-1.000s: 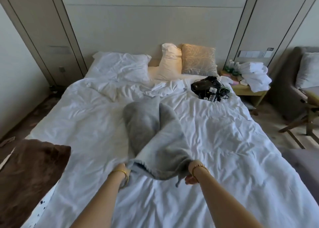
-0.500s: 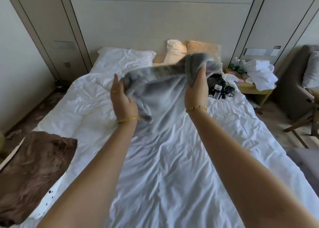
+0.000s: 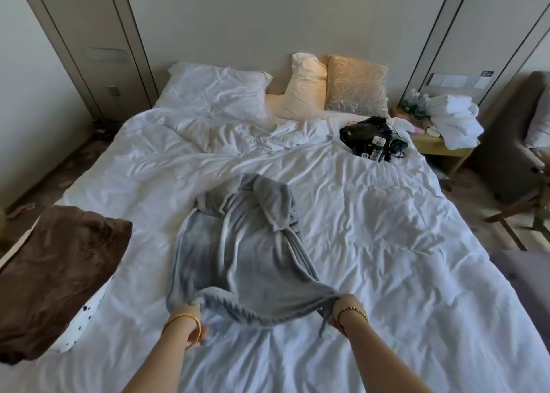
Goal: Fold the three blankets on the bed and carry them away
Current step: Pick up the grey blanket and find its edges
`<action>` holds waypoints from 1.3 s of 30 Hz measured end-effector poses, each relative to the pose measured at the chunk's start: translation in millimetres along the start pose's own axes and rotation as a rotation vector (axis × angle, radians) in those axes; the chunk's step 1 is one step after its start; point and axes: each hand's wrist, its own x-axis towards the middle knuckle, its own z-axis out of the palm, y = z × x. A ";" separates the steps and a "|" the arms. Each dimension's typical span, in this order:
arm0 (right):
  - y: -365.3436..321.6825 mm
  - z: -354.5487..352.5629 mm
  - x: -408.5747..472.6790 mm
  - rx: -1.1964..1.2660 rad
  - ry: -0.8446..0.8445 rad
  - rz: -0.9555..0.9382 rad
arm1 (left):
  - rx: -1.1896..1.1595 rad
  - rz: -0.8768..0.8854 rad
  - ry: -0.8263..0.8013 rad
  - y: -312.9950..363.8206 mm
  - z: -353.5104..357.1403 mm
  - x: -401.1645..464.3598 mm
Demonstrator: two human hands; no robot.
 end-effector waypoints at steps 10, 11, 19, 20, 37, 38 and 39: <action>-9.7 10.8 -6.1 1.045 0.130 -0.072 | -0.603 -0.093 0.037 -13.4 -17.4 -6.1; -10.9 8.3 -7.1 1.044 0.142 -0.097 | -0.572 -0.036 0.048 -10.1 -20.0 -6.3; -15.4 -17.6 -6.4 1.478 0.005 0.066 | -0.084 0.097 0.343 -14.3 -43.7 1.0; -16.4 -18.3 -7.6 1.455 0.037 0.032 | 0.026 0.153 0.408 -12.4 -44.2 -1.0; -88.1 19.4 -79.3 0.925 -0.501 -0.421 | -0.410 0.722 -0.165 49.3 62.4 -92.5; -88.1 19.7 -78.7 0.901 -0.493 -0.454 | -0.513 0.591 -0.184 52.0 61.8 -89.6; -88.5 19.8 -79.4 0.846 -0.450 -0.496 | -0.600 0.454 -0.207 53.7 61.7 -87.1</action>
